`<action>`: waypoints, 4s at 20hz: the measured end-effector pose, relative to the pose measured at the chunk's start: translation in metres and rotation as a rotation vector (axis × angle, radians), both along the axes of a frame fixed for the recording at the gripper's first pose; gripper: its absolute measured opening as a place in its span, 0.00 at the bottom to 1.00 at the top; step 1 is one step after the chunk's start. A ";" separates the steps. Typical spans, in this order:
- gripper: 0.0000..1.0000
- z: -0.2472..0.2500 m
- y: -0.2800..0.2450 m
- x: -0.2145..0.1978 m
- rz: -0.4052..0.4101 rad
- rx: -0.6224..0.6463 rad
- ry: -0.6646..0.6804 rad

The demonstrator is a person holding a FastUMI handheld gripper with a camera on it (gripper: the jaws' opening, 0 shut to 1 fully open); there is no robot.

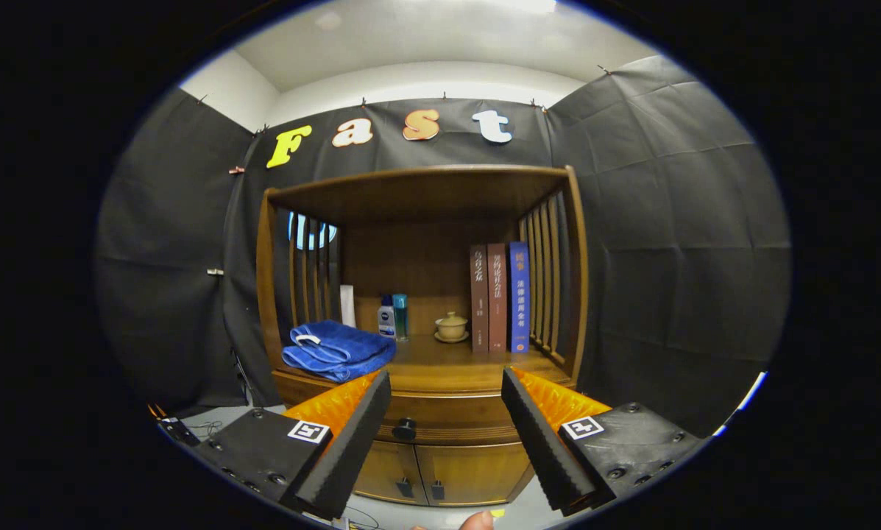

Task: Pull open the drawer, take out the items inside it, and place them on the countertop above the cabinet.

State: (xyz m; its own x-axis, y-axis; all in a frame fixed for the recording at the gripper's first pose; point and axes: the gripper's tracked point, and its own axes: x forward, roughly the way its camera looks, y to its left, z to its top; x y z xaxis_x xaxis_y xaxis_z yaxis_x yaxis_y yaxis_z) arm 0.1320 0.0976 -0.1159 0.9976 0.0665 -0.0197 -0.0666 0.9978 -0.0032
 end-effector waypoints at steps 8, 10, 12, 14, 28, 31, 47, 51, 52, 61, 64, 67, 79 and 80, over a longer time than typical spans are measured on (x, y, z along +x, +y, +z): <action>0.99 -0.126 0.062 0.078 0.066 -0.013 0.053; 1.00 -0.149 0.069 0.091 0.067 -0.029 0.070; 0.94 -0.165 0.065 0.102 0.042 -0.025 0.087; 0.82 -0.173 0.065 0.110 0.025 -0.007 0.099; 0.32 -0.187 0.061 0.103 0.002 0.055 0.175; 0.32 -0.186 0.060 0.080 0.015 0.055 0.183; 0.32 -0.185 0.053 -0.027 0.040 0.062 0.201; 0.38 -0.186 0.054 -0.027 0.057 0.028 0.202; 0.44 -0.187 0.056 -0.029 0.073 0.031 0.217; 0.99 -0.086 0.048 -0.060 0.139 -0.007 0.227; 0.98 -0.056 0.044 -0.032 0.137 0.079 0.337; 0.99 -0.057 0.038 0.013 0.119 0.062 0.468; 0.99 -0.171 0.041 0.117 0.039 -0.079 0.903; 0.90 -0.177 0.038 0.120 0.022 -0.081 0.910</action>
